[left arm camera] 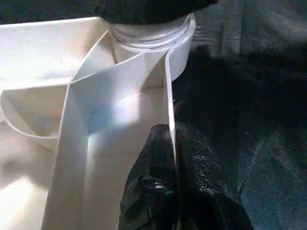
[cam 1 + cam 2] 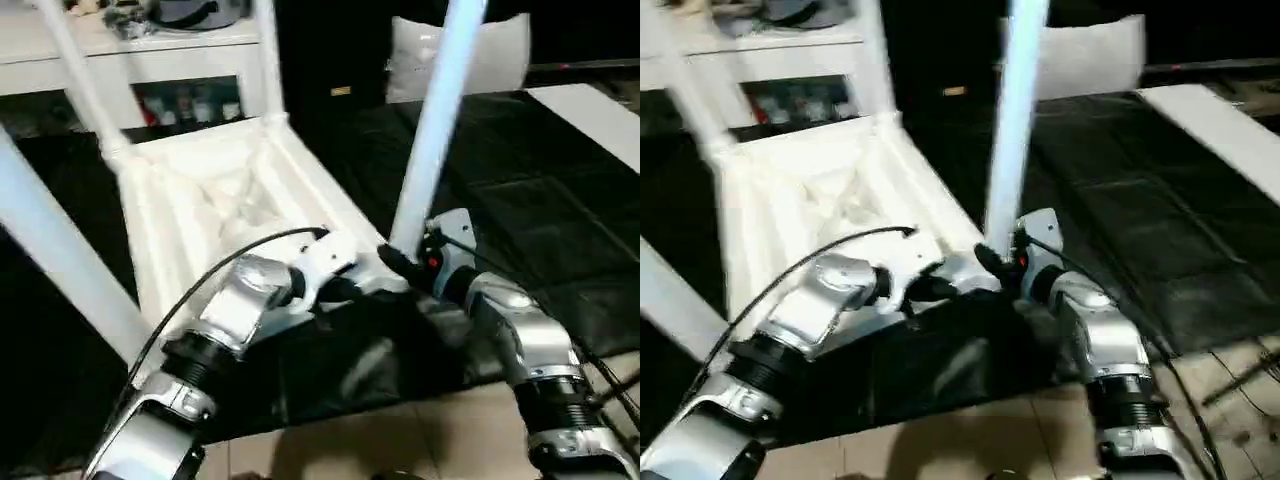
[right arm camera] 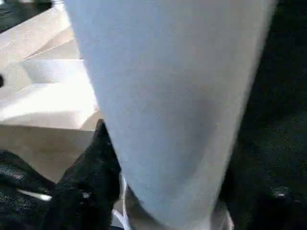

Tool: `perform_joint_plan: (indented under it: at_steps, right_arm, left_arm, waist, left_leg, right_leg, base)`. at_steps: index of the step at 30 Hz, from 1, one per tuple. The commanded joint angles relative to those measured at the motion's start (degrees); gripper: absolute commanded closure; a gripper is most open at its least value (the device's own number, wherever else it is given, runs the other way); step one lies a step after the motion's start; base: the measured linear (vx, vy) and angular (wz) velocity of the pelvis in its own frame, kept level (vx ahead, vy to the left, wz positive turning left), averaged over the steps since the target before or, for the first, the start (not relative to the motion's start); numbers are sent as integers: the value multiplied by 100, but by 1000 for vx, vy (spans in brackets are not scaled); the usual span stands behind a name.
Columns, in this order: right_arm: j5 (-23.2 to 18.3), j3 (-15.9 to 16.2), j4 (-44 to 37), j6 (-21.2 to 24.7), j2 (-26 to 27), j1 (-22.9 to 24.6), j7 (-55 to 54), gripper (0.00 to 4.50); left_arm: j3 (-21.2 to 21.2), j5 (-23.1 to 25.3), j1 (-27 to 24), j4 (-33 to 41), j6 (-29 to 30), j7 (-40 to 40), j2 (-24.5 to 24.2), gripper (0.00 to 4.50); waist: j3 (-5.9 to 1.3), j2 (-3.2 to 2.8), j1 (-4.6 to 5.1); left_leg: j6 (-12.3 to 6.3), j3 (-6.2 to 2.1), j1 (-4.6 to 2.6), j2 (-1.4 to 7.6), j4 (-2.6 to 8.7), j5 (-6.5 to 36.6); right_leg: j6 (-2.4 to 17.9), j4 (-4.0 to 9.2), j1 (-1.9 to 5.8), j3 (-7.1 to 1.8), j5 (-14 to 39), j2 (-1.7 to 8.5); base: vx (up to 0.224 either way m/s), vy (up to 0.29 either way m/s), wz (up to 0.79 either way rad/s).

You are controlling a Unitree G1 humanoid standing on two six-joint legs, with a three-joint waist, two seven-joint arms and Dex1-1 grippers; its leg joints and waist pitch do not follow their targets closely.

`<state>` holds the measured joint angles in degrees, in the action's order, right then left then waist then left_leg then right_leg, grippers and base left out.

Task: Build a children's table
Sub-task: Rotate leg to tighten

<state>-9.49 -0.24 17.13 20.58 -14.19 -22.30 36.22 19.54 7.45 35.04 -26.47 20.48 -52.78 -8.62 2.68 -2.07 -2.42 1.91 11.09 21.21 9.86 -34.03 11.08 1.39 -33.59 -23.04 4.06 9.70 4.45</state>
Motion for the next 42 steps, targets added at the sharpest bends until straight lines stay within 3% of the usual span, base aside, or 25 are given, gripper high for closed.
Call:
perform_joint_plan:
  at_steps: [1, 3, 9, 13, 14, 15, 18, 19, 21, 24, 29, 39, 42]
  right_arm:
    - [-110, 163, -145, -8, -106, 97, 406, 116]
    - [-134, 189, -156, -131, -304, 125, 696, 106]
    - [-421, 164, -264, -315, -1069, 177, 1927, 61]
    - [-467, 267, -299, -379, -1494, 200, 2608, 25]
    - [-472, 290, -299, -394, -1551, 202, 2714, 25]
    - [-516, 400, -332, -452, -1729, 230, 3128, 25]
    - [-640, 510, -370, -485, -1874, 258, 3574, 25]
    - [-739, 578, -391, -499, -1950, 269, 3859, 50]
    - [-769, 627, -378, -557, -1975, 269, 4060, 59]
    - [-869, 705, -398, -519, -1966, 280, 4310, 90]
    - [-948, 805, -398, -608, -1894, 294, 4547, 119]
    - [-896, 1070, -226, -708, -1576, 182, 4624, 185]
    - [-925, 1080, -241, -651, -1570, 183, 4685, 223]
  left_arm:
    - [127, -94, 63, 149, -344, -267, -38, 450]
    - [158, -74, 52, 88, -528, -433, -170, 450]
    - [374, -131, -30, 42, -1179, -1301, -664, 450]
    - [556, -152, -45, 19, -1553, -1835, -962, 450]
    - [588, -147, -43, -1, -1624, -1905, -1006, 450]
    - [704, -112, -30, -69, -1867, -2154, -1158, 450]
    - [799, -107, -13, -133, -2121, -2458, -1299, 450]
    - [850, -167, -23, -102, -2234, -2759, -1398, 450]
    - [911, -207, -40, -31, -2292, -2997, -1483, 450]
    - [1001, -209, -50, 25, -2391, -3189, -1555, 450]
    - [1054, -212, -39, -11, -2530, -3199, -1532, 450]
    - [1071, -181, -3, -121, -2672, -3238, -1450, 450]
    - [1071, -175, 3, -136, -2679, -3225, -1456, 450]
  waist:
    - [-386, 50, -23]
    - [-384, 85, -42]
    - [-355, 62, -137]
    - [-368, 66, -182]
    - [-368, 66, -182]
    - [-375, 40, -244]
    - [-374, 53, -281]
    - [-373, 59, -291]
    - [-372, 82, -297]
    - [-368, 71, -306]
    - [-362, 81, -332]
    - [-385, 67, -375]
    - [-376, 80, -380]
  left_leg:
    - [-511, -153, -40, 310, 363, 777]
    - [-575, -145, -30, 309, 354, 712]
    - [-498, -144, -73, 338, 375, 989]
    - [-496, -140, -72, 355, 372, 939]
    - [-496, -140, -72, 355, 372, 939]
    - [-528, -141, -69, 353, 355, 877]
    - [-542, -129, -74, 357, 354, 877]
    - [-539, -134, -67, 362, 358, 915]
    - [-513, -134, -74, 370, 362, 931]
    - [-482, -135, -82, 380, 371, 941]
    - [-417, -133, -82, 372, 374, 1000]
    - [-414, -134, -84, 372, 365, 864]
    - [-396, -132, -86, 370, 368, 912]
  right_leg:
    - [1160, 387, 311, -263, 1089, 408]
    - [1217, 375, 318, -257, 983, 416]
    - [1072, 420, 296, -258, 1533, 419]
    - [1093, 397, 298, -261, 1440, 420]
    - [1093, 397, 298, -261, 1440, 420]
    - [1133, 376, 295, -254, 1326, 423]
    - [1178, 365, 292, -256, 1247, 427]
    - [1179, 365, 302, -256, 1310, 436]
    - [1189, 366, 292, -253, 1371, 436]
    - [1202, 360, 282, -258, 1431, 437]
    - [1135, 382, 284, -264, 1638, 446]
    - [1167, 347, 278, -261, 1401, 433]
    - [1134, 359, 283, -265, 1522, 442]
  base:
    - [0, 0, 0]
    - [0, 0, 0]
    - [0, 0, 0]
    - [0, 0, 0]
    - [0, 0, 0]
    - [0, 0, 0]
    - [0, 0, 0]
    - [0, 0, 0]
    - [0, 0, 0]
    - [0, 0, 0]
    - [0, 0, 0]
    - [0, 0, 0]
    - [0, 0, 0]
